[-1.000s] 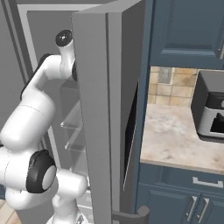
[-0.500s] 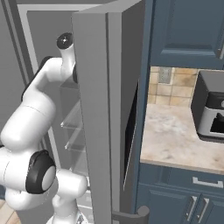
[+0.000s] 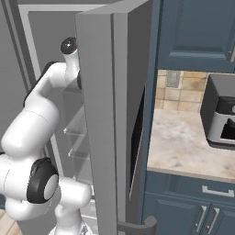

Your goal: Retrieve the apple and kiwi from the fridge and place them into the bowl on the dining table.

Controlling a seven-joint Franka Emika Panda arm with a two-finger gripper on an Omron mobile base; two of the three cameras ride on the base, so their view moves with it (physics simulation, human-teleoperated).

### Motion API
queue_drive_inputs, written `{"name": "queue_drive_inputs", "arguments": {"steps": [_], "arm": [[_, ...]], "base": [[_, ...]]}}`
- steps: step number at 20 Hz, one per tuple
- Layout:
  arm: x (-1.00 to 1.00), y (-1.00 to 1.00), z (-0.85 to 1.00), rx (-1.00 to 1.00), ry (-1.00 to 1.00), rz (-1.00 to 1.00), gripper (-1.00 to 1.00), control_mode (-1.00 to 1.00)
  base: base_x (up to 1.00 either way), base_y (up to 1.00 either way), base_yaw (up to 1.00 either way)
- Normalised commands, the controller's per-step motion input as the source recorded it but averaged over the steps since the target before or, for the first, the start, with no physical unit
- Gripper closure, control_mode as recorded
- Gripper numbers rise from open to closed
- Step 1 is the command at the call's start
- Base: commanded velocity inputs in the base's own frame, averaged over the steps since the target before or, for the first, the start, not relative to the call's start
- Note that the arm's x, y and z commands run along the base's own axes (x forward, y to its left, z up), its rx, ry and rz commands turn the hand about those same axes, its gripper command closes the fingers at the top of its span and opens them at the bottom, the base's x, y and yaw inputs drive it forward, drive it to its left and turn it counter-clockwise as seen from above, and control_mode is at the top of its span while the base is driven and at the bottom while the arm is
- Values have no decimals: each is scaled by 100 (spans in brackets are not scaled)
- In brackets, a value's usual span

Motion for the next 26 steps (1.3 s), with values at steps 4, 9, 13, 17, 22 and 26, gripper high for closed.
{"name": "queue_drive_inputs", "arguments": {"steps": [4, 9, 13, 17, 22, 26], "arm": [[24, 0, -28, 0, 0, 0, -100, -100], [20, 0, -32, 0, 0, 0, 100, -100], [1, 0, -43, 0, 0, 0, 100, -100], [2, 0, -20, 0, 4, 0, 100, -100], [-41, -2, -1, 0, -1, 0, 100, -100], [-100, 0, 0, 0, -5, 1, 100, -100]], "base": [[0, 0, 0], [0, 0, 0], [0, 0, 0], [0, 0, 0], [0, 0, 0], [0, 0, 0]]}}
